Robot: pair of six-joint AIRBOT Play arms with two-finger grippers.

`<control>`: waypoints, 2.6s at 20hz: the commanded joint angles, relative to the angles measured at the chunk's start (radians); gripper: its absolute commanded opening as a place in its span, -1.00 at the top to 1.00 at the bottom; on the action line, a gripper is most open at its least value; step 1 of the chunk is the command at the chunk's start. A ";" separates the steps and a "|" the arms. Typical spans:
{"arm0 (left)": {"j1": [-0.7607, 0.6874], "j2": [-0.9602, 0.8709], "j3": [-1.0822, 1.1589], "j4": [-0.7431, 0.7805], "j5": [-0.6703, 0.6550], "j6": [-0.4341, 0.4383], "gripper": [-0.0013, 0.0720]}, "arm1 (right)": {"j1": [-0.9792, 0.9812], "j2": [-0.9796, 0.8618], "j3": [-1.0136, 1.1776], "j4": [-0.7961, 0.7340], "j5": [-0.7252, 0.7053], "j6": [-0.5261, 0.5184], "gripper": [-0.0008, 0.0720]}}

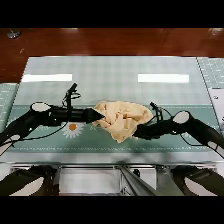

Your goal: Fold the shirts.

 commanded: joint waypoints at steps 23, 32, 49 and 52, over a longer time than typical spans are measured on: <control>0.291 0.519 1.427 0.966 -0.428 -0.606 0.92 | -0.151 0.441 1.604 -0.670 0.516 0.047 0.94; 0.278 0.499 0.768 0.783 -0.446 -0.612 0.92 | -0.151 0.423 1.035 -0.657 0.484 0.090 0.94; 0.137 -0.064 0.433 0.700 0.206 -0.542 -0.95 | -0.497 -0.364 0.936 -0.127 0.233 -0.038 -0.73; 0.333 -0.063 0.485 0.806 -0.110 -0.489 -0.95 | -0.641 -0.319 0.925 -0.339 0.488 -0.080 -0.72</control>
